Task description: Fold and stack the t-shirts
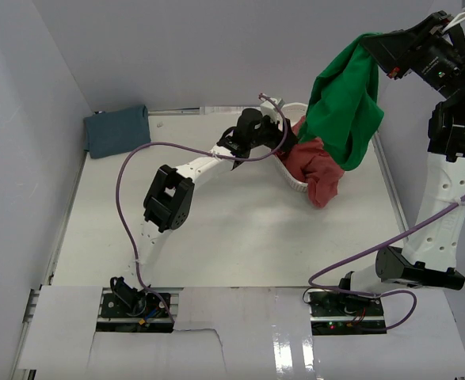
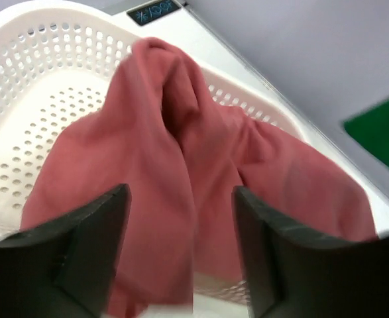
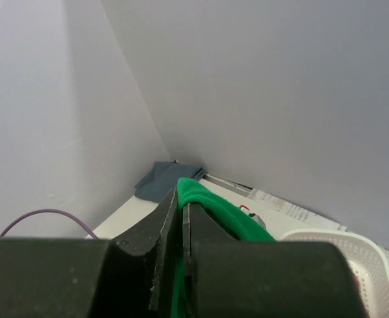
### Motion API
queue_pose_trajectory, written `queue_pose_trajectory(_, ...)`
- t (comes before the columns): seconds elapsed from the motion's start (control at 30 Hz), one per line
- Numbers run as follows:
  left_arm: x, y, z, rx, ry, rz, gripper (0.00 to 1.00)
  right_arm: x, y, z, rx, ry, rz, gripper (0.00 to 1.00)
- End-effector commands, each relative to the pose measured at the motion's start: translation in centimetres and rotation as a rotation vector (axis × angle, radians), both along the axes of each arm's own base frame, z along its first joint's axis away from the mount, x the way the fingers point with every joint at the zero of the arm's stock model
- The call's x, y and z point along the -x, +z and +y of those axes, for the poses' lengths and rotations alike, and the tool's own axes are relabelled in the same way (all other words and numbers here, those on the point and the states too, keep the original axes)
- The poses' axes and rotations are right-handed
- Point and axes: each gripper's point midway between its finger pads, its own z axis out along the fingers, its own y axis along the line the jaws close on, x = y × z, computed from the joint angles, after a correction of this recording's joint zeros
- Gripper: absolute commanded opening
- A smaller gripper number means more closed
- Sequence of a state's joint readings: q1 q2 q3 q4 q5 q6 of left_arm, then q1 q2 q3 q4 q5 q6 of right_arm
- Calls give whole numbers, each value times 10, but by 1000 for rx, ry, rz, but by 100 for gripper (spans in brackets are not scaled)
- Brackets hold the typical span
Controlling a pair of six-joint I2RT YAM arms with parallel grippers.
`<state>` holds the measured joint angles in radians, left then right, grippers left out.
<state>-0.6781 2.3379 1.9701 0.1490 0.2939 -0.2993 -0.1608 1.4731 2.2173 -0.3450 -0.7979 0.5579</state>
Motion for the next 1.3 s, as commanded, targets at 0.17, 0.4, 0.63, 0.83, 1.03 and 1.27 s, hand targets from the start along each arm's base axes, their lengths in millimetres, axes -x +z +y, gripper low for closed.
queue_pose_trajectory(0.17,-5,92,25,72,156,-114,98,38,18,21,38,153,-105,8)
queue_pose_trajectory(0.4,-31,117,144,62,548,58,98,53,-1,33,21,260,-33,8)
queue_pose_trajectory(0.63,-20,96,262,77,749,204,98,46,-51,64,27,320,116,8)
queue_pose_trajectory(0.83,-3,117,334,34,824,197,98,33,-86,107,96,378,193,8)
queue_pose_trajectory(1.03,27,137,361,-80,859,98,98,23,-123,159,163,452,268,8)
queue_pose_trajectory(1.27,45,131,402,-121,973,90,98,30,-157,221,249,550,315,8)
